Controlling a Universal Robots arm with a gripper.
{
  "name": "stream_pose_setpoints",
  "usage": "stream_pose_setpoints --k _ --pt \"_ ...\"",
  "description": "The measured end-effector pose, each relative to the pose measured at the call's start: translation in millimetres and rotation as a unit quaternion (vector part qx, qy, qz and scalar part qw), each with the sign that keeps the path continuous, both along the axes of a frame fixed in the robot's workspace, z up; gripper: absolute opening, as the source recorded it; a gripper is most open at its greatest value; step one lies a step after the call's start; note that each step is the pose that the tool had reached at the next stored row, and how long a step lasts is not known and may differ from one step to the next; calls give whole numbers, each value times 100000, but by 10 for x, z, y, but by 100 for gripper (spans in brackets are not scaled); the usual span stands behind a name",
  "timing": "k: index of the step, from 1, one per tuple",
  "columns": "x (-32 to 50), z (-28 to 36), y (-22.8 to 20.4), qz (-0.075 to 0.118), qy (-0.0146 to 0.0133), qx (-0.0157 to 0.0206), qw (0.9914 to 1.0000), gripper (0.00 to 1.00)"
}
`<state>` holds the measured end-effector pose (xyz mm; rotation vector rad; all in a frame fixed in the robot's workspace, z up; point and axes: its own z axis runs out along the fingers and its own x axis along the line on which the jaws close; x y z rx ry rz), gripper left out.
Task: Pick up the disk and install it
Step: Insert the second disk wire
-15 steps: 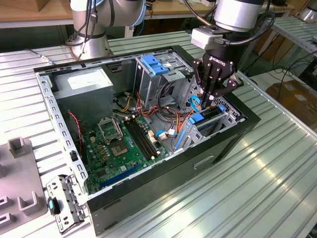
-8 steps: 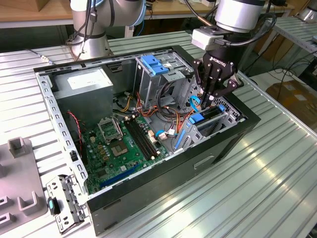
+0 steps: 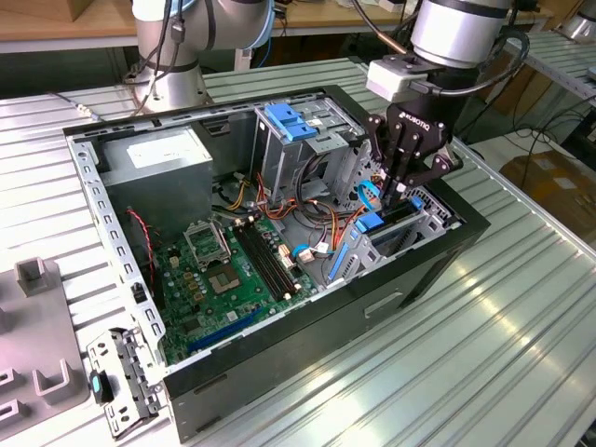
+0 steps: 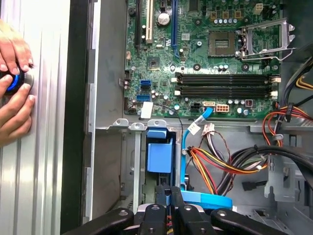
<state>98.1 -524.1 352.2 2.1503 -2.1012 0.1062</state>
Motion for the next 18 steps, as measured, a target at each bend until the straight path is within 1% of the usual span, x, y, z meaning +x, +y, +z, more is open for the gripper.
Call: stream_pose_setpoints --k 1,2,3,4,9,12,15,18 --pt "0 0 -12 -4 -71 758 99997 16" --pt "-1 0 -18 -7 -103 1086 99994 16" --pt "-1 0 -24 -7 -118 1221 99992 16" --pt "-1 0 -40 -13 -129 1315 99991 16" --pt "3 0 -76 -5 -136 1369 99991 16" --pt "11 -1 -89 2 -158 1450 99989 16" --pt "28 -1 -93 -3 -157 1535 99988 16" --pt "42 -5 -102 -11 -177 1792 99984 16"
